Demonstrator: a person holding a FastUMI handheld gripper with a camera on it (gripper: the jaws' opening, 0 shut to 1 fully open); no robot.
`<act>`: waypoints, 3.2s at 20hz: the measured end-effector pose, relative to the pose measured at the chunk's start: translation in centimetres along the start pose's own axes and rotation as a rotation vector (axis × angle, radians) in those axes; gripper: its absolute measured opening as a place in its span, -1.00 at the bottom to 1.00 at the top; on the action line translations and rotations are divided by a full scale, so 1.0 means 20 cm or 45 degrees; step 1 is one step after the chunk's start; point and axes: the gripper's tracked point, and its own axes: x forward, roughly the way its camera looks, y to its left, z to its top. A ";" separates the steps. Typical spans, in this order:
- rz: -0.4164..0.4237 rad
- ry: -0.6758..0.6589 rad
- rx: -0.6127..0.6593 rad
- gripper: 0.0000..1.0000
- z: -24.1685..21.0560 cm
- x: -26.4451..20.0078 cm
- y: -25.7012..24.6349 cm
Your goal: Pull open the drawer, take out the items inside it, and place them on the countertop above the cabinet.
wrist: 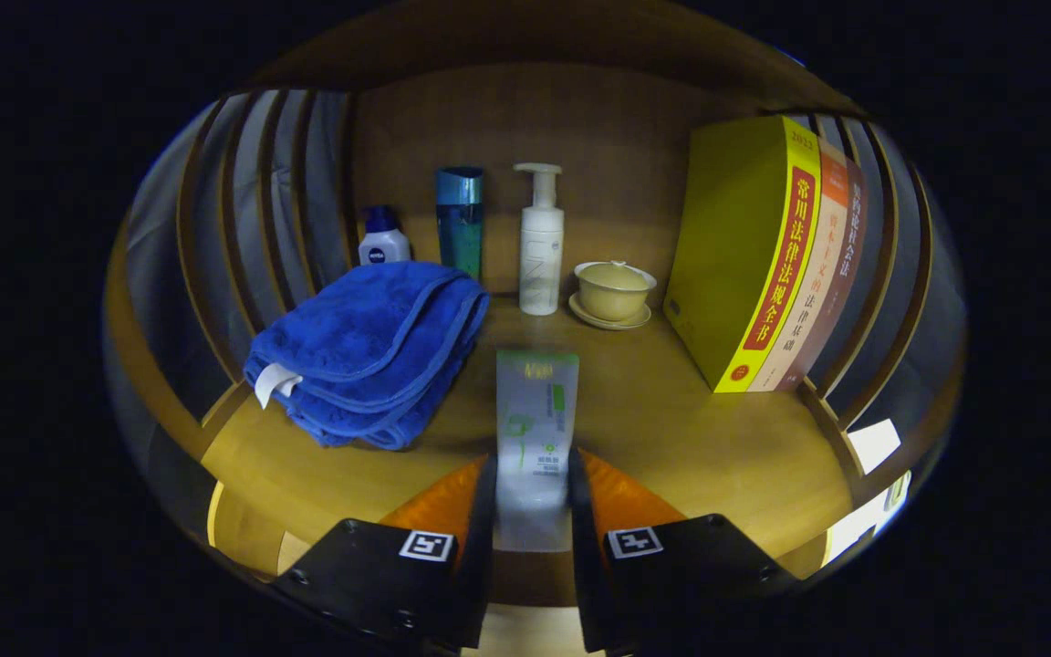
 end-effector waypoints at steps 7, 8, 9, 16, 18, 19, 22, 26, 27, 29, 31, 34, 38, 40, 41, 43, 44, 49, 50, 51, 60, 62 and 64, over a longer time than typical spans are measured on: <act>-0.042 -0.167 0.023 0.67 0.12 -0.10 -0.05; -0.044 -0.253 0.013 0.84 0.17 -0.17 -0.05; -0.050 -0.336 -0.004 1.00 0.22 -0.26 -0.04; -0.015 -0.676 0.021 0.99 0.38 -1.03 0.05; -0.015 -0.712 0.022 0.98 0.26 -1.15 0.05; -0.007 -0.723 0.025 0.98 0.18 -1.20 0.06; -0.005 -0.734 0.027 0.97 -0.09 -1.28 0.10; -0.054 -0.708 0.079 0.97 -0.38 -1.32 0.08; -0.077 -0.719 0.074 0.97 -0.44 -1.32 0.06; -0.132 -0.737 0.034 0.98 -0.52 -1.30 0.01; -0.151 -0.746 -0.056 0.98 -0.59 -1.28 0.02; -0.120 -0.753 -0.091 0.98 -0.66 -1.24 0.08; -0.101 -0.695 -0.059 0.97 -0.73 -1.16 0.10; -0.108 -0.714 -0.071 0.97 -0.72 -1.17 0.10; -0.113 -0.710 -0.095 0.97 -0.73 -1.18 0.11; -0.118 -0.704 -0.109 0.97 -0.75 -1.16 0.12; -0.120 -0.709 -0.105 0.96 -0.74 -1.16 0.12; -0.124 -0.724 -0.082 0.97 -0.68 -1.11 0.13; -0.125 -0.689 -0.075 0.97 -0.69 -1.07 0.13; -0.124 -0.686 -0.071 0.97 -0.68 -1.04 0.13; -0.121 -0.582 -0.043 0.97 -0.61 -0.78 0.11; -0.117 -0.567 -0.027 0.97 -0.59 -0.72 0.12; -0.112 -0.543 -0.022 0.97 -0.58 -0.66 0.12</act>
